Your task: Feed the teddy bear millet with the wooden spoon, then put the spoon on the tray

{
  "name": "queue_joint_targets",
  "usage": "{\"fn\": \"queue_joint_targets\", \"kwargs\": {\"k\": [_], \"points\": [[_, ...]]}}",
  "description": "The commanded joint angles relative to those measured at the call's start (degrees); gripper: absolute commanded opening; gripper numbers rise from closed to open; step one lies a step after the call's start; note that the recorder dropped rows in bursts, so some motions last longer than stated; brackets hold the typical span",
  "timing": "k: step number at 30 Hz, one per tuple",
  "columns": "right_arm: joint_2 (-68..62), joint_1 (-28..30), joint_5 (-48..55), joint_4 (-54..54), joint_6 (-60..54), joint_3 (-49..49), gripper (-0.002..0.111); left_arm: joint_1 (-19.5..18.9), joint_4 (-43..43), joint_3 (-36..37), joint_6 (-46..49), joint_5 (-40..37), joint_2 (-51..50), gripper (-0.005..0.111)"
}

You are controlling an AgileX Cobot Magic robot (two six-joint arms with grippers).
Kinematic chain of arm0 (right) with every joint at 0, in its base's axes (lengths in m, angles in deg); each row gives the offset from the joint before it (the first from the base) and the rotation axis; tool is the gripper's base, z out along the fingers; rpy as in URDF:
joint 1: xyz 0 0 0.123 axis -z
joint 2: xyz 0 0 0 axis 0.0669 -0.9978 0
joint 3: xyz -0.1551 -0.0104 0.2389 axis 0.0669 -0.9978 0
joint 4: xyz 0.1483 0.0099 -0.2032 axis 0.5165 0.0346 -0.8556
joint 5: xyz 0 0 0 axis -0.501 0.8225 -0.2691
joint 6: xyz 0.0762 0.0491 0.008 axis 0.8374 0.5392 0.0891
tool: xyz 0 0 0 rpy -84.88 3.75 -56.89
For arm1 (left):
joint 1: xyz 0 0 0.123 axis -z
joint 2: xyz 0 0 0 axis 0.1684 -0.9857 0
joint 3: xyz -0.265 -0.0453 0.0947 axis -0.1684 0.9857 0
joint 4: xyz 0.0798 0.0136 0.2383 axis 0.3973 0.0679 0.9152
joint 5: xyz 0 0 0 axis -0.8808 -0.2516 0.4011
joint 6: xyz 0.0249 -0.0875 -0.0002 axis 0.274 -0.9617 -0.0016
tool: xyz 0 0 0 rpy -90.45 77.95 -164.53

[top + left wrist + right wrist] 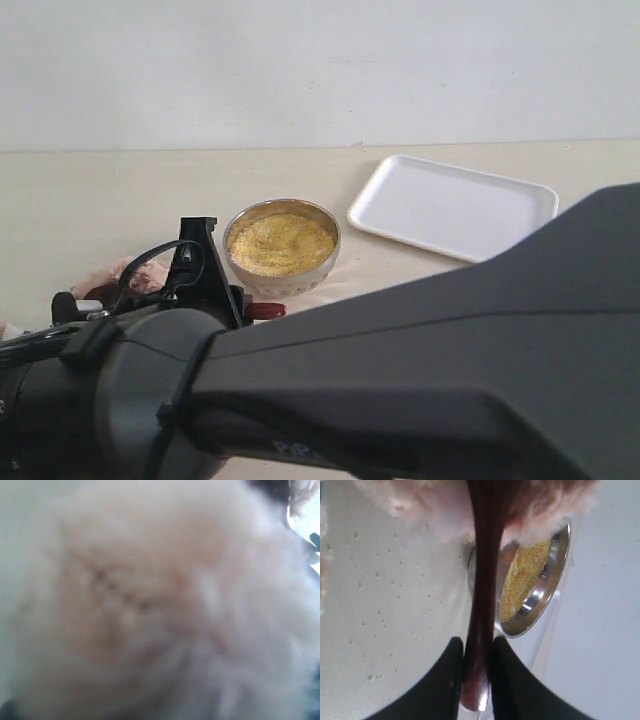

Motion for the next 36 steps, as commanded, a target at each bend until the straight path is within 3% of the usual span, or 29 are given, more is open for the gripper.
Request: {"fn": "queue_joint_targets", "kwargs": {"k": [1,11,36], "points": [[1.28,0.61,0.26,-1.15,1.82,-1.39,0.001,-0.17,-0.65,0.11,0.21,1.09,0.50,0.006],[2.77,0.92,0.26,-0.72,11.70,-1.51,0.001,-0.17,-0.65,0.11,0.21,1.09,0.50,0.006],[5.55,0.09,0.26,0.70,9.24,-6.76,0.001,-0.17,-0.65,0.11,0.21,1.09,0.50,0.006]]}}
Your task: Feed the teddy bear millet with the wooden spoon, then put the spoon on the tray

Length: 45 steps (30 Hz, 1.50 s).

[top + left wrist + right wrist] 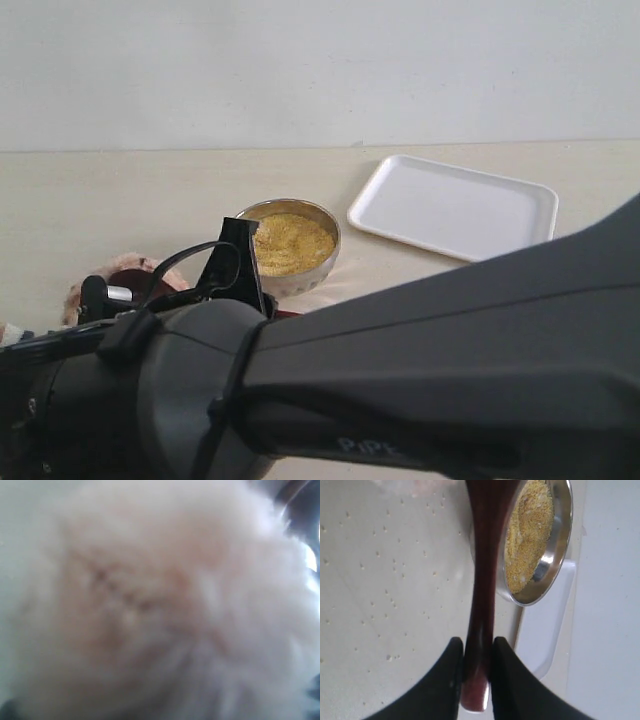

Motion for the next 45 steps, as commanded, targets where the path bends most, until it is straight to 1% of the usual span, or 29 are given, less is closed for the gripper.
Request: {"fn": "queue_joint_targets", "kwargs": {"k": [1,12,18,23,36,45], "points": [[1.32,0.07,0.37,-0.66,-0.05,-0.91,0.001,-0.17,-0.65,0.11,0.21,1.09,0.50,0.006],[2.67,-0.02,0.37,-1.34,0.03,-0.91,0.001,-0.17,-0.65,0.11,0.21,1.09,0.50,0.006],[6.03,0.97,0.37,-2.77,-0.21,-0.74,0.001,-0.17,-0.65,0.11,0.21,1.09,0.50,0.006],[7.96,1.20,0.37,-1.97,-1.26,-0.74,0.001,-0.17,-0.65,0.11,0.21,1.09,0.50,0.006],[7.74,0.59,-0.82,-2.24,-1.26,-0.74,0.001,-0.17,-0.65,0.11,0.21,1.09,0.50,0.006],[2.09,0.80,-0.52,-3.27,-2.92,-0.64,0.001,-0.17,-0.65,0.11,0.21,1.09,0.50,0.006]]}}
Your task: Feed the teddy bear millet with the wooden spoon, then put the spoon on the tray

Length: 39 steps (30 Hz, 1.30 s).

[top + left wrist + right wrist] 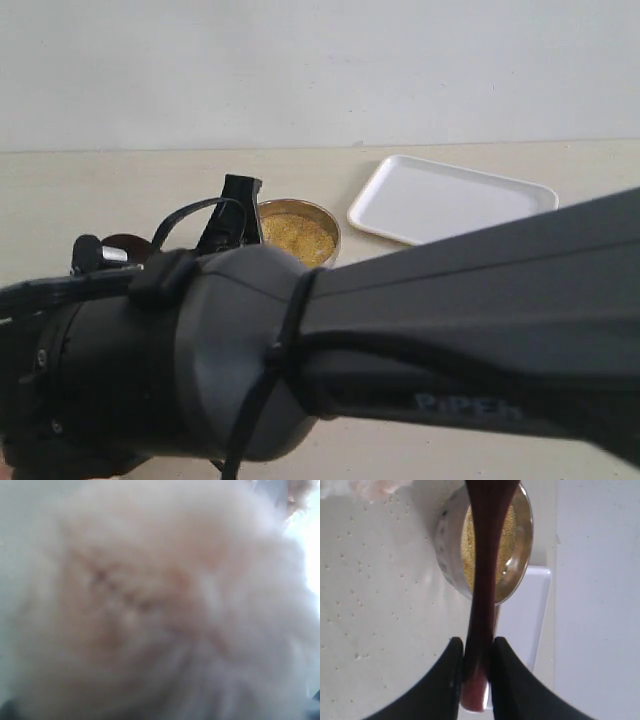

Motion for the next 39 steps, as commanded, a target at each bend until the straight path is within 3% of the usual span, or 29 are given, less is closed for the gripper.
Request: {"fn": "queue_joint_targets", "kwargs": {"k": [1,8,17,22,33,39], "points": [[-3.21,0.23,0.10,-2.08,-0.58,0.13,0.001,-0.17,-0.65,0.11,0.21,1.09,0.50,0.006],[-5.82,-0.99,-1.75,-5.76,0.89,0.13,0.001,-0.17,-0.65,0.11,0.21,1.09,0.50,0.006],[-6.56,-2.67,0.09,-20.58,7.98,0.13,0.001,-0.17,-0.65,0.11,0.21,1.09,0.50,0.006],[-6.71,-3.04,0.99,-13.71,10.11,0.13,0.001,-0.17,-0.65,0.11,0.21,1.09,0.50,0.006],[-6.45,-3.54,0.99,-11.82,6.65,0.13,0.001,-0.17,-0.65,0.11,0.21,1.09,0.50,0.006],[-0.16,-0.57,0.99,-1.40,1.50,0.13,0.001,-0.17,-0.65,0.11,0.21,1.09,0.50,0.006]]}}
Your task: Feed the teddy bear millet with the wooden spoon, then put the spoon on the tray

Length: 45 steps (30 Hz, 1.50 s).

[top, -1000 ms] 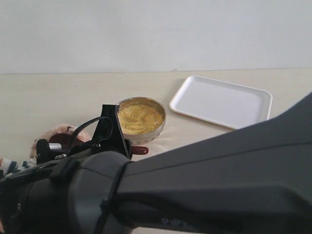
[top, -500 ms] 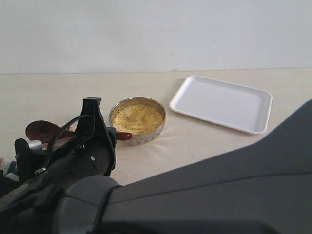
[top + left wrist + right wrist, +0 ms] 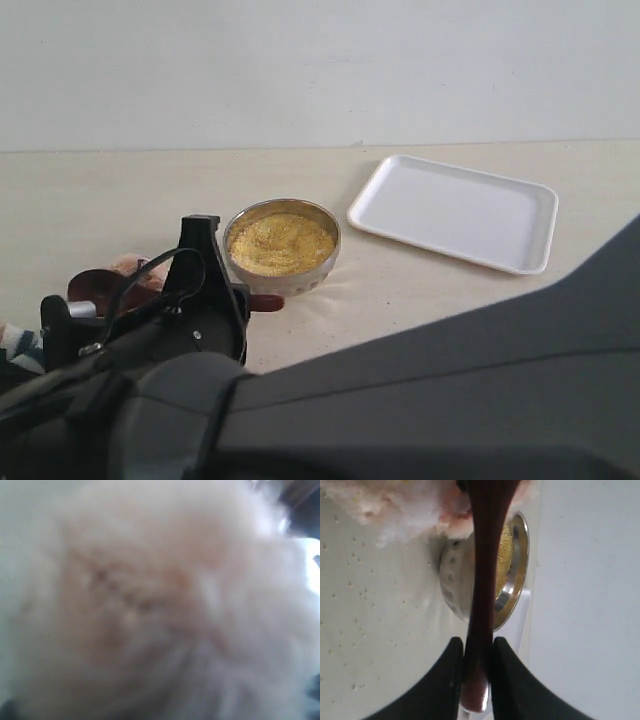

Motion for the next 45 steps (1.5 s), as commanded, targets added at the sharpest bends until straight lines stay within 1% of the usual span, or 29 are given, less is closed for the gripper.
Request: {"fn": "queue_joint_targets", "kwargs": {"k": [1,3,8,10,12,14,22,28,35,41,45], "points": [[6.60,4.34,0.57,10.77,-5.62,0.13,0.001,-0.17,-0.65,0.11,0.21,1.09,0.50,0.006],[9.17,7.15,0.57,17.57,-8.73,0.13,0.001,-0.17,-0.65,0.11,0.21,1.09,0.50,0.006],[14.71,15.15,0.57,40.03,-17.12,0.13,0.001,-0.17,-0.65,0.11,0.21,1.19,0.50,0.006],[15.97,17.86,0.57,46.96,-19.31,0.13,0.001,-0.17,-0.65,0.11,0.21,1.19,0.50,0.006],[16.08,19.36,0.57,50.65,-20.83,0.13,0.001,-0.17,-0.65,0.11,0.21,1.19,0.50,0.006],[15.95,19.97,0.57,50.87,-21.71,0.13,0.001,-0.17,-0.65,0.11,0.21,1.19,0.50,0.006],[14.68,20.10,0.57,32.59,-22.83,0.13,0.001,-0.17,-0.65,0.11,0.21,1.19,0.50,0.006],[10.19,20.10,0.57,22.18,-23.32,0.13,0.001,-0.17,-0.65,0.11,0.21,1.19,0.50,0.006],[4.59,20.33,0.57,3.07,-22.91,0.13,0.001,-0.17,-0.65,0.11,0.21,1.19,0.50,0.006],[3.95,20.33,0.57,-7.68,-21.01,0.13,0.001,-0.17,-0.65,0.11,0.21,1.19,0.50,0.006],[3.95,20.53,0.57,-11.76,-20.43,0.13,0.001,-0.17,-0.65,0.11,0.21,1.19,0.50,0.006]]}}
